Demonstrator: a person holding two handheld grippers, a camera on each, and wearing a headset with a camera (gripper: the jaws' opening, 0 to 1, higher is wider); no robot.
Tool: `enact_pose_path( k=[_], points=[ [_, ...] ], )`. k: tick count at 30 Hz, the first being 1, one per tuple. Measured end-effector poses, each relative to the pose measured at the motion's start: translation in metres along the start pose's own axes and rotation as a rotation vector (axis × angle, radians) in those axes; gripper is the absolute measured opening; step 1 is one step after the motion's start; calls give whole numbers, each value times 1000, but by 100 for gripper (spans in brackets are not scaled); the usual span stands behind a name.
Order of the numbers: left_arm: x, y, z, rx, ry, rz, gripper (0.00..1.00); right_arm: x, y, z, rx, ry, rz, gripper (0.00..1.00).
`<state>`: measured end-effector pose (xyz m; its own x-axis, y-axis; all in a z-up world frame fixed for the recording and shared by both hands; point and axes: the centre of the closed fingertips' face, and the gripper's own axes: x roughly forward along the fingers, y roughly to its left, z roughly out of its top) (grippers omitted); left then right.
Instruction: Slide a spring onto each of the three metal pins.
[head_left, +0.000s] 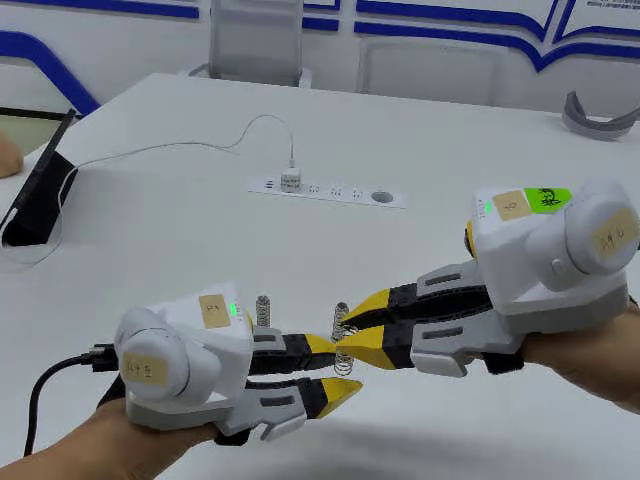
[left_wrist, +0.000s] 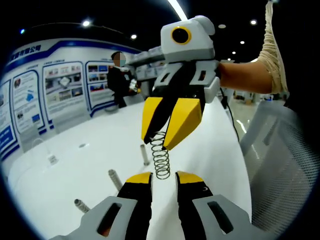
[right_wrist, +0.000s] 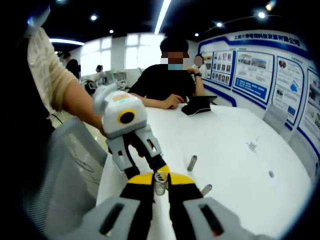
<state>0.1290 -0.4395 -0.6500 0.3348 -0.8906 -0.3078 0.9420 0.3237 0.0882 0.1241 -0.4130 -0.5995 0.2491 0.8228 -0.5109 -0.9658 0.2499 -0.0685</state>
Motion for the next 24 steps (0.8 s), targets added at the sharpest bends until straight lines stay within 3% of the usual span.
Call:
enact_pose_path(
  k=[16,24],
  points=[
    [-13,9,-11,-65,4,37,37,-17,-20,-7,25,8,-72,12],
    [-23,19,-15,-105,-8,82,43,-29,-33,-13,46,8,-126,12]
  ],
)
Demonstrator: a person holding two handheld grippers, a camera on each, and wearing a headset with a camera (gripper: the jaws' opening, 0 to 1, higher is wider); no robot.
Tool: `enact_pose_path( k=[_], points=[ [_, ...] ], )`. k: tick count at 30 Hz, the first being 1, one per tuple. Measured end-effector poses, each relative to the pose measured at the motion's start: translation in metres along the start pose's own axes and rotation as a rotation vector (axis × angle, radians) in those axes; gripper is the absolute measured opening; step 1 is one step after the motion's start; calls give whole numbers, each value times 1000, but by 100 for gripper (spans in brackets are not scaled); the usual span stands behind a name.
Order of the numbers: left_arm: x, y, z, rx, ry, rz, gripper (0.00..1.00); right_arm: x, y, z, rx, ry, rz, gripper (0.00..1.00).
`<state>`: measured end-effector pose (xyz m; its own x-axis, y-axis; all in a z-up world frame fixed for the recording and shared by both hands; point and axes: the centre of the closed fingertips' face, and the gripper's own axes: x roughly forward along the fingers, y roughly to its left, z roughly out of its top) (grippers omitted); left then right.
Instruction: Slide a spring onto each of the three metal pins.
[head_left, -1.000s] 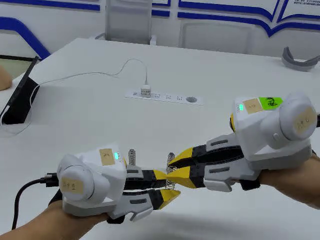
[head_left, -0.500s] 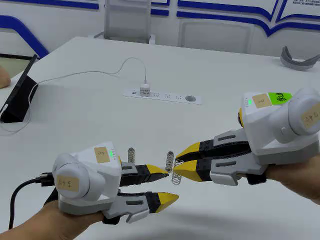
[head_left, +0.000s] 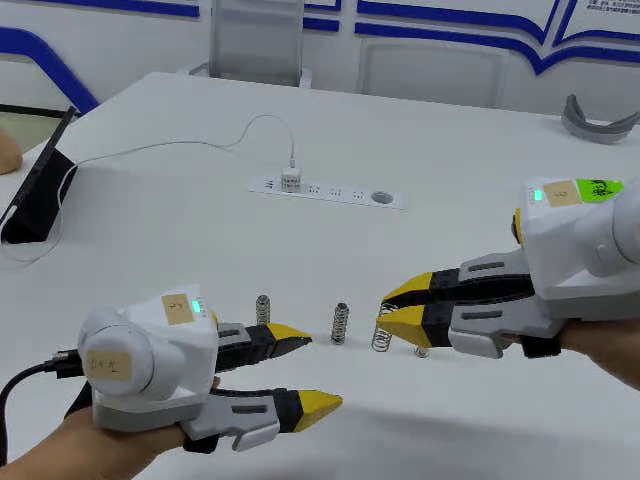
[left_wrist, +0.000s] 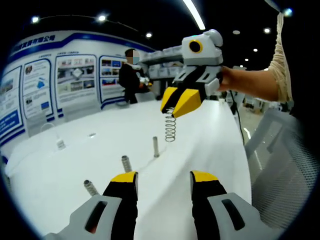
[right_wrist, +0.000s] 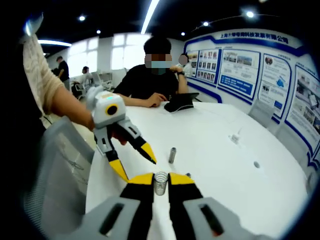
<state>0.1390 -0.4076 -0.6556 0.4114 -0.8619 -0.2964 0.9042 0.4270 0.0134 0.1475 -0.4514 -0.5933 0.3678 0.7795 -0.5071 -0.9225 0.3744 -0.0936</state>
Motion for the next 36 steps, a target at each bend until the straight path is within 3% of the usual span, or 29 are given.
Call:
enact_pose_path(
  k=[20,36],
  points=[
    [-22,13,-5,-75,-26,83,53,-30,-47,-8,46,-20,-141,12],
    [-34,16,-11,-94,-21,121,56,-24,-76,-39,71,32,-218,12]
  ],
)
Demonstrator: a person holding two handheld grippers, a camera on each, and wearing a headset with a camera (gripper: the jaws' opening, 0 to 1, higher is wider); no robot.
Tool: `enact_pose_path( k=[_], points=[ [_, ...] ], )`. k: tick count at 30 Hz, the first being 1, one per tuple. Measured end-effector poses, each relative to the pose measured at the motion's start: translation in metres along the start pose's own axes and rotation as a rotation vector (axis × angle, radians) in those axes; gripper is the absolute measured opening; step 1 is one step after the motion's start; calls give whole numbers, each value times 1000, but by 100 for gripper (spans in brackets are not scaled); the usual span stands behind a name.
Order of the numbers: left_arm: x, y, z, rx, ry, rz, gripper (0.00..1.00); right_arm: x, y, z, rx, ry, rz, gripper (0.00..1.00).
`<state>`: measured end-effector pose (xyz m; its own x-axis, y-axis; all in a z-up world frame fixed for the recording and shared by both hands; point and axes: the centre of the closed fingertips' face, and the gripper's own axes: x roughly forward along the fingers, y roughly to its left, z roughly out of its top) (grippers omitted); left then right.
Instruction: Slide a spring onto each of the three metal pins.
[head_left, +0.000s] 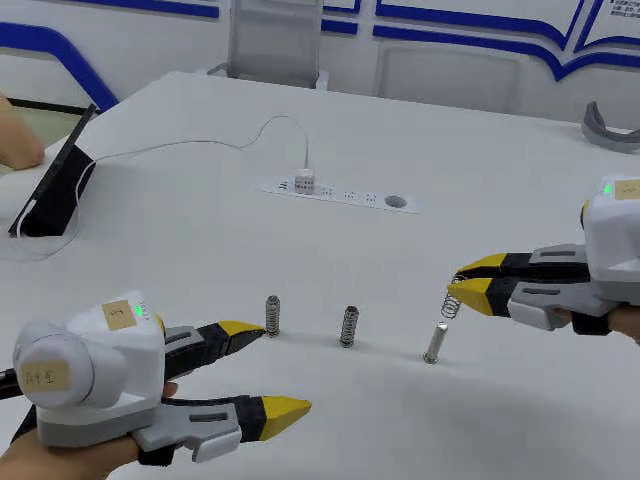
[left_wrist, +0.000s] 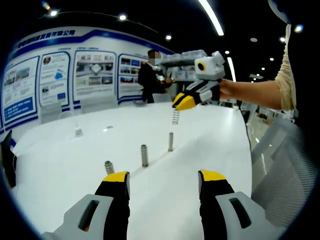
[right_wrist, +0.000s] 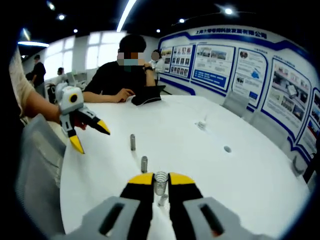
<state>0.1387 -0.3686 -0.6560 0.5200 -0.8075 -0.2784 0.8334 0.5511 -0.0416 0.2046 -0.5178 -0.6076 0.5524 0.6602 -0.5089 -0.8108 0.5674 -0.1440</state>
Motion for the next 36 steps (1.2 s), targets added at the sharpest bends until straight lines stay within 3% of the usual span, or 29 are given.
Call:
enact_pose_path(
  k=[8,36],
  points=[
    [-2,2,-2,-5,2,9,56,7,-9,-11,34,3,-30,12],
    [-2,2,-6,-12,15,12,56,24,-9,-37,62,48,-30,12]
  ],
)
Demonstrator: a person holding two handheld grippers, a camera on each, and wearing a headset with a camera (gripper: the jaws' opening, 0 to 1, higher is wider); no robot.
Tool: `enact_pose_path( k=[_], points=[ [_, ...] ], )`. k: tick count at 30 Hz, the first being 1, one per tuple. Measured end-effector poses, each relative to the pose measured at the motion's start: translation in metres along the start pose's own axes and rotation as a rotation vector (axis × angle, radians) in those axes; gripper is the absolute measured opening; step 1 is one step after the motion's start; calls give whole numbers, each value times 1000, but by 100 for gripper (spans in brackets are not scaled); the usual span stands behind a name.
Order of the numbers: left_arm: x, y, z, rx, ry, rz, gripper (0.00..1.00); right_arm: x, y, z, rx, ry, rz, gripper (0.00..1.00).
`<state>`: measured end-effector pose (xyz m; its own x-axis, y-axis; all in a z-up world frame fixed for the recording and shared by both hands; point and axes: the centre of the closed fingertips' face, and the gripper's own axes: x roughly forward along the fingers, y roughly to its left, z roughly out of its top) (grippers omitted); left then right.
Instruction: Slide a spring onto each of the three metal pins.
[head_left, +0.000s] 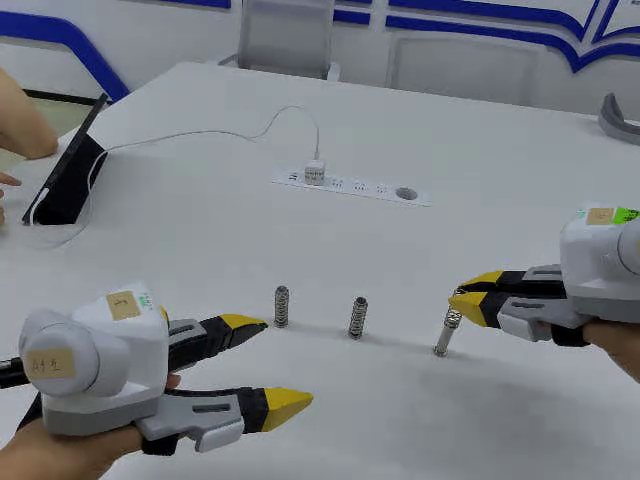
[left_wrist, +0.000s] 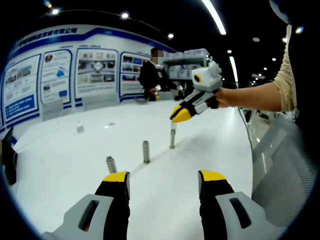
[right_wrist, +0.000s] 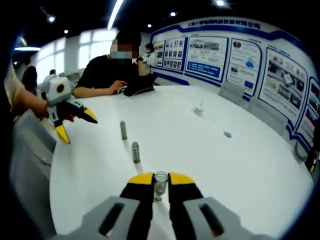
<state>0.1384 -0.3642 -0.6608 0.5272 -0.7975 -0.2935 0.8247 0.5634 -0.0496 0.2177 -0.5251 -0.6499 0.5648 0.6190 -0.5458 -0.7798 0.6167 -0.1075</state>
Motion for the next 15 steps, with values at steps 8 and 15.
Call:
enact_pose_path(
  k=[8,15],
  points=[
    [1,-1,-1,-1,4,-3,56,6,1,-12,16,18,0,12],
    [1,0,-1,0,4,-3,56,12,-1,-21,28,26,-8,12]
  ],
)
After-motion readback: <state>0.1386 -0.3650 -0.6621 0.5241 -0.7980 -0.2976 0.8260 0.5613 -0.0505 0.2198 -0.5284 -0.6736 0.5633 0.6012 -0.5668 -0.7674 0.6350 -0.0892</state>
